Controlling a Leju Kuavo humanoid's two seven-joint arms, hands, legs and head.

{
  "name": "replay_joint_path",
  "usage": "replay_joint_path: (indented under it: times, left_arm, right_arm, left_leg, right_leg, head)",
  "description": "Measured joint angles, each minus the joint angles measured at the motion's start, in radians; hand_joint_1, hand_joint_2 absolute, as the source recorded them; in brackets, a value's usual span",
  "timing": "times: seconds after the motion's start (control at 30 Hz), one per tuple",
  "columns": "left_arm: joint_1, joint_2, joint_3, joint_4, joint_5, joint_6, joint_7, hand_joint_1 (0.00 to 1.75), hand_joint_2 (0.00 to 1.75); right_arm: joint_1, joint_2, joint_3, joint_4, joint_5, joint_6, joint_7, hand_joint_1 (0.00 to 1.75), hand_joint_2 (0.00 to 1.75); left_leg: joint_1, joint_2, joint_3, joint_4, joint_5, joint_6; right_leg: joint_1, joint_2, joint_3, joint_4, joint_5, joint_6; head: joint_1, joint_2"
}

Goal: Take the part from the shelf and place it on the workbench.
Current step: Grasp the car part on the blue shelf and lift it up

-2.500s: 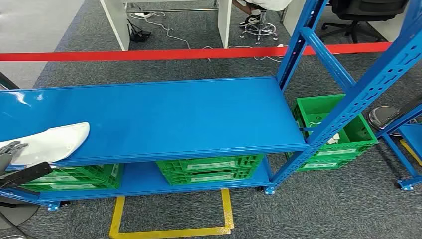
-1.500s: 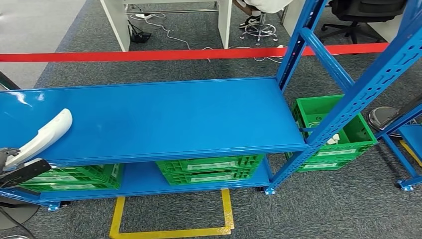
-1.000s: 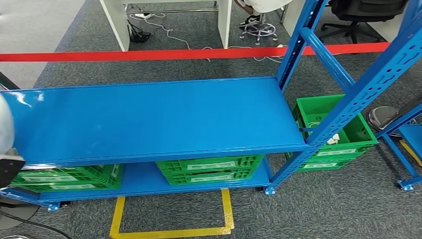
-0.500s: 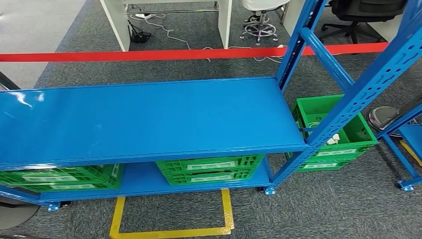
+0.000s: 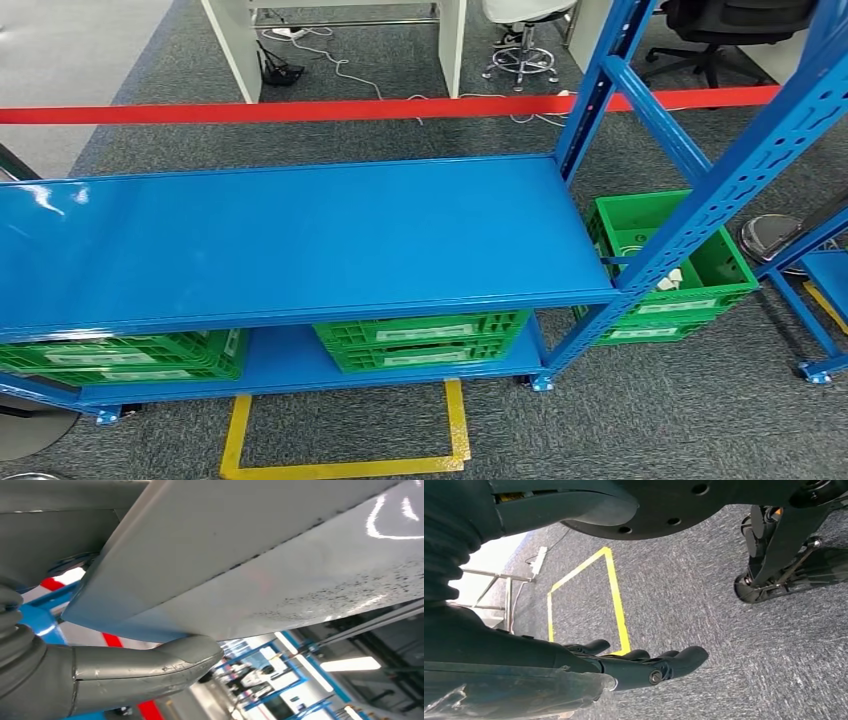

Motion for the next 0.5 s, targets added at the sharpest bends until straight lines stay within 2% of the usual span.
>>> replay_joint_path:
  times: [0.1, 0.17, 0.23, 0.3, 0.37, 0.4, 0.43, 0.47, 0.5]
  left_arm:
    - [0.015, -0.016, -0.012, -0.018, -0.005, 0.03, -0.026, 1.75, 1.75]
    - [0.023, -0.025, -0.019, -0.028, 0.0, 0.05, -0.042, 1.75, 1.75]
    - [0.028, -0.035, -0.026, -0.035, 0.004, 0.064, -0.055, 1.75, 1.75]
    - [0.03, -0.044, -0.032, -0.038, 0.005, 0.071, -0.06, 1.75, 1.75]
    - [0.032, -0.051, -0.038, -0.039, 0.007, 0.074, -0.061, 1.75, 1.75]
    - [0.033, -0.055, -0.041, -0.039, 0.007, 0.075, -0.061, 1.75, 1.75]
    - [0.033, -0.057, -0.044, -0.039, 0.007, 0.077, -0.061, 1.75, 1.75]
    - [0.034, -0.06, -0.046, -0.039, 0.007, 0.079, -0.061, 1.75, 1.75]
    - [0.034, -0.062, -0.047, -0.039, 0.008, 0.081, -0.061, 1.75, 1.75]
  right_arm:
    - [-0.004, 0.003, -0.003, 0.0, -0.001, -0.006, 0.0, 0.0, 1.75]
    - [-0.006, 0.006, -0.005, 0.001, -0.002, -0.013, -0.002, 0.0, 1.75]
    - [-0.008, 0.008, -0.007, 0.001, -0.002, -0.018, -0.003, 0.0, 1.75]
    - [-0.011, 0.008, -0.008, 0.002, -0.002, -0.02, -0.003, 0.0, 1.75]
    - [-0.012, 0.008, -0.009, 0.003, -0.002, -0.021, -0.004, 0.0, 1.75]
    - [-0.012, 0.008, -0.01, 0.003, -0.002, -0.022, -0.004, 0.0, 1.75]
    - [-0.012, 0.008, -0.01, 0.003, -0.002, -0.023, -0.004, 0.0, 1.75]
    - [-0.012, 0.008, -0.01, 0.003, -0.002, -0.024, -0.004, 0.0, 1.75]
    - [-0.013, 0.008, -0.011, 0.003, -0.002, -0.026, -0.004, 0.0, 1.75]
  left_leg:
    - [-0.002, 0.0, 0.0, 0.002, -0.003, 0.005]
    - [-0.006, 0.0, 0.001, 0.001, -0.003, 0.016]
    - [-0.002, 0.002, 0.009, -0.016, 0.008, 0.023]
    - [0.004, 0.005, 0.014, -0.032, 0.016, 0.027]
    - [0.005, 0.006, 0.012, -0.033, 0.017, 0.028]
    - [0.007, 0.007, 0.011, -0.033, 0.019, 0.026]
    - [0.01, 0.007, 0.01, -0.033, 0.02, 0.023]
    - [0.015, 0.007, 0.009, -0.033, 0.022, 0.017]
    - [0.02, 0.006, 0.008, -0.032, 0.024, 0.01]
  right_leg:
    - [-0.003, 0.0, 0.001, -0.003, 0.001, 0.004]
    - [-0.007, 0.0, 0.003, -0.007, 0.004, 0.012]
    - [-0.008, 0.0, 0.002, 0.003, -0.006, 0.02]
    - [-0.011, -0.001, -0.028, 0.071, -0.055, 0.03]
    - [-0.018, 0.0, -0.089, 0.198, -0.118, 0.041]
    - [-0.022, -0.001, -0.113, 0.247, -0.131, 0.047]
    - [-0.028, -0.001, -0.122, 0.264, -0.124, 0.053]
    - [-0.034, -0.001, -0.113, 0.243, -0.097, 0.061]
    - [-0.041, -0.001, -0.086, 0.187, -0.059, 0.07]
  head:
    - [0.0, 0.0]
    - [-0.001, 0.0]
    - [0.0, 0.0]
    - [0.004, 0.0]
    - [0.005, 0.0]
    - [0.004, 0.0]
    - [0.004, 0.0]
    - [0.004, 0.0]
    - [0.004, 0.0]
